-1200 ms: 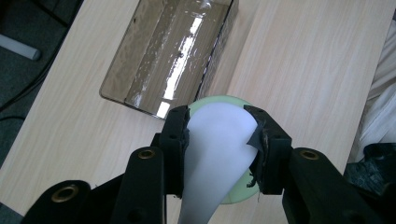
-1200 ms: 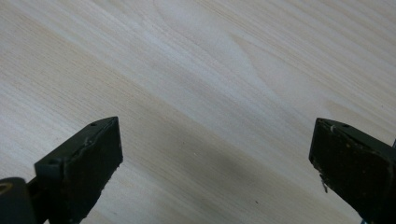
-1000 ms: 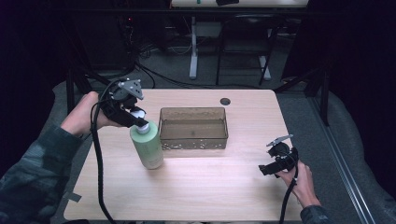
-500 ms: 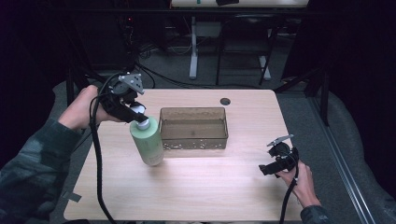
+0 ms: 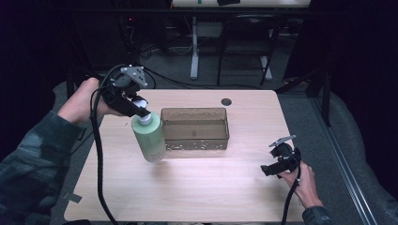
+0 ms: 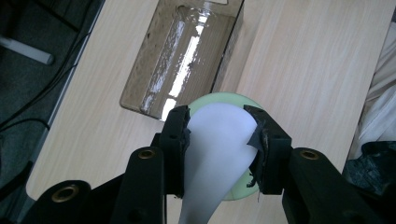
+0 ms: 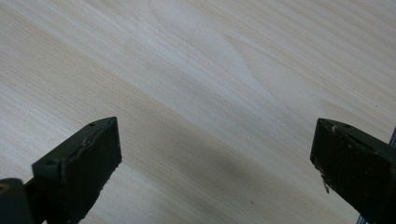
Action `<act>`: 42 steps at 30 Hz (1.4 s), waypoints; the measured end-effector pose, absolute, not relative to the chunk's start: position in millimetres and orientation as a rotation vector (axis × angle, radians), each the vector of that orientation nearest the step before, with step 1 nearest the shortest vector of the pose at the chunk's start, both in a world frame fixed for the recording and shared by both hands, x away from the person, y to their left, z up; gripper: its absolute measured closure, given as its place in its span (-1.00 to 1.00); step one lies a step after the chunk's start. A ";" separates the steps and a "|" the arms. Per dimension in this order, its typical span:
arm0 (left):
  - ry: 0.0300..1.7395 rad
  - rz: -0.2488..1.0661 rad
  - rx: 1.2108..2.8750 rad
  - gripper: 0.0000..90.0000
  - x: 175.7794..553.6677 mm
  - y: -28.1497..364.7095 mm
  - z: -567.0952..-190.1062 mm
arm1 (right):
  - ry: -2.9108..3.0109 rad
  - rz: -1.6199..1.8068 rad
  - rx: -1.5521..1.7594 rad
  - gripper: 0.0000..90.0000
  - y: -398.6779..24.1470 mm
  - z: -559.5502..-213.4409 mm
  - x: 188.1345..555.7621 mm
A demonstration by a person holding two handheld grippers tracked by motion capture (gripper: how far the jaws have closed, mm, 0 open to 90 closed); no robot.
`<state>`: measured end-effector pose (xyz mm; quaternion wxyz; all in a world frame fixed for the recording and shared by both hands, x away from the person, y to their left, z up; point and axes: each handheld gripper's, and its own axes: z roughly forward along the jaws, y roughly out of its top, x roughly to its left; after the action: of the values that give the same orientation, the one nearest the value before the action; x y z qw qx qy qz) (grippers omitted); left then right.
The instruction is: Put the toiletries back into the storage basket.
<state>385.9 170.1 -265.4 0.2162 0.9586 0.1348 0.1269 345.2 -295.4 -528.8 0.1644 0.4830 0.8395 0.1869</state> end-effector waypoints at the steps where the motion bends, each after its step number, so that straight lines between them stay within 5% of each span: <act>1: 0.374 0.351 2.656 0.39 386.3 169.7 -264.2 | 2.391 0.536 1.372 -0.98 -295.0 -528.5 345.1; 42: 0.406 0.460 2.650 0.39 411.8 152.1 -213.0 | 2.391 0.512 1.353 -1.00 -294.0 -529.0 343.3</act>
<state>411.8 152.1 -213.0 0.2090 0.9527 0.1460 0.1653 343.3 -294.0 -529.0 0.1725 0.4767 0.8429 0.1806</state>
